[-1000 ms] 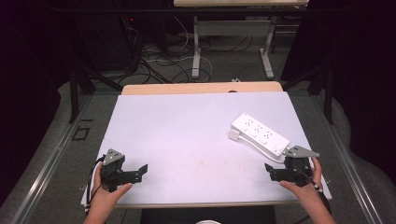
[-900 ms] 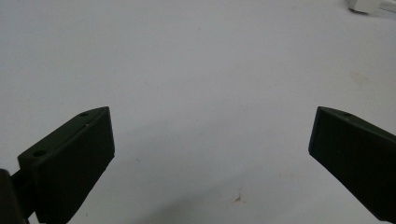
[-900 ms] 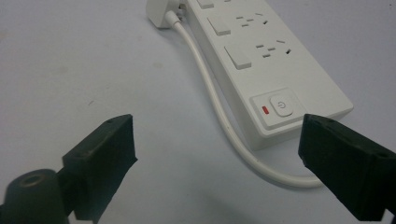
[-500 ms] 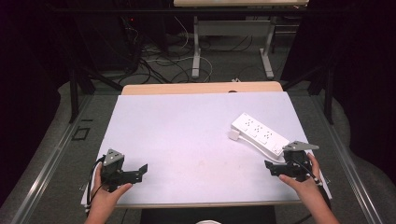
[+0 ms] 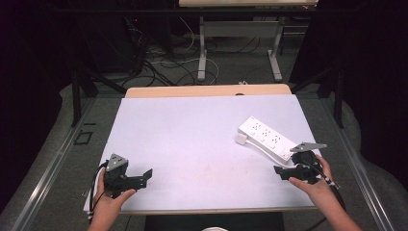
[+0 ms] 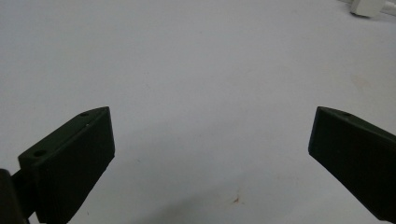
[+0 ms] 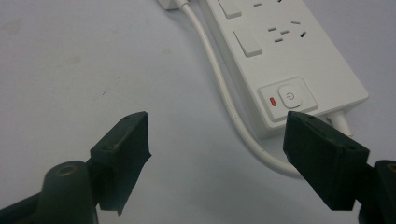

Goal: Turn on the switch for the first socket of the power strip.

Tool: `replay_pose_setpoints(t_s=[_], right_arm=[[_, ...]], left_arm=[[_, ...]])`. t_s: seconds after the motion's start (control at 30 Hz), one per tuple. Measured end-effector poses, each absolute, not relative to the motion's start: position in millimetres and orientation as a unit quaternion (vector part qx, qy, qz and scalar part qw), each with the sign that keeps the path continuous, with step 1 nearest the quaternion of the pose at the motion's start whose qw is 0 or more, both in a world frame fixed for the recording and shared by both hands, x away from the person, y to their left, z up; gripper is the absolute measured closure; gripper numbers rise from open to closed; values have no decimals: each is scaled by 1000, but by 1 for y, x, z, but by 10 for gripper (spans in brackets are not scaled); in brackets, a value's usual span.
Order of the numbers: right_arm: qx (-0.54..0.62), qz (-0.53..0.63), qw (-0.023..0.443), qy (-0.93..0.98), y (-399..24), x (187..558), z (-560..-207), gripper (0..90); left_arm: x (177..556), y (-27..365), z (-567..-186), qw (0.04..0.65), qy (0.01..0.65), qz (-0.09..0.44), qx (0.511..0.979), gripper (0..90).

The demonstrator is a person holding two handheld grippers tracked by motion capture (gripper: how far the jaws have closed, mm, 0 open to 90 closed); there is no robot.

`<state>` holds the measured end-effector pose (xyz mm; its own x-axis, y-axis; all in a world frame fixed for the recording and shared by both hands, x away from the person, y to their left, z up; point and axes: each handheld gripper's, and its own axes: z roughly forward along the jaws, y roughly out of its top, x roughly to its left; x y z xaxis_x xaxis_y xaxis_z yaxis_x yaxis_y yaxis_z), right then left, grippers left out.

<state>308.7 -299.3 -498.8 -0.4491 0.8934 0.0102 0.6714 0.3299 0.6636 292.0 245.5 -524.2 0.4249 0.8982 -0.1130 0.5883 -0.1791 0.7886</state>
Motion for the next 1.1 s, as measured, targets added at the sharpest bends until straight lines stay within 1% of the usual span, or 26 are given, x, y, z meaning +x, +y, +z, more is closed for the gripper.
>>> replay_pose_setpoints(t_s=[0.47, 0.7, 1.0, 1.03, 1.1], right_arm=[[484, 281, 174, 810, -300, 318, -483, 255], [469, 264, 178, 824, -298, 324, -475, 272], [465, 250, 177, 830, -297, 337, -463, 320], [460, 248, 177, 834, -298, 341, -459, 340], [456, 246, 177, 837, -298, 344, -456, 352]], left_arm=[[292, 244, -525, 398, 497, 190, 747, 5], [292, 244, -527, 400, 499, 194, 744, 14], [292, 246, -526, 397, 499, 191, 746, 16], [292, 246, -526, 397, 500, 191, 746, 16], [292, 245, -526, 398, 501, 190, 744, 16]])
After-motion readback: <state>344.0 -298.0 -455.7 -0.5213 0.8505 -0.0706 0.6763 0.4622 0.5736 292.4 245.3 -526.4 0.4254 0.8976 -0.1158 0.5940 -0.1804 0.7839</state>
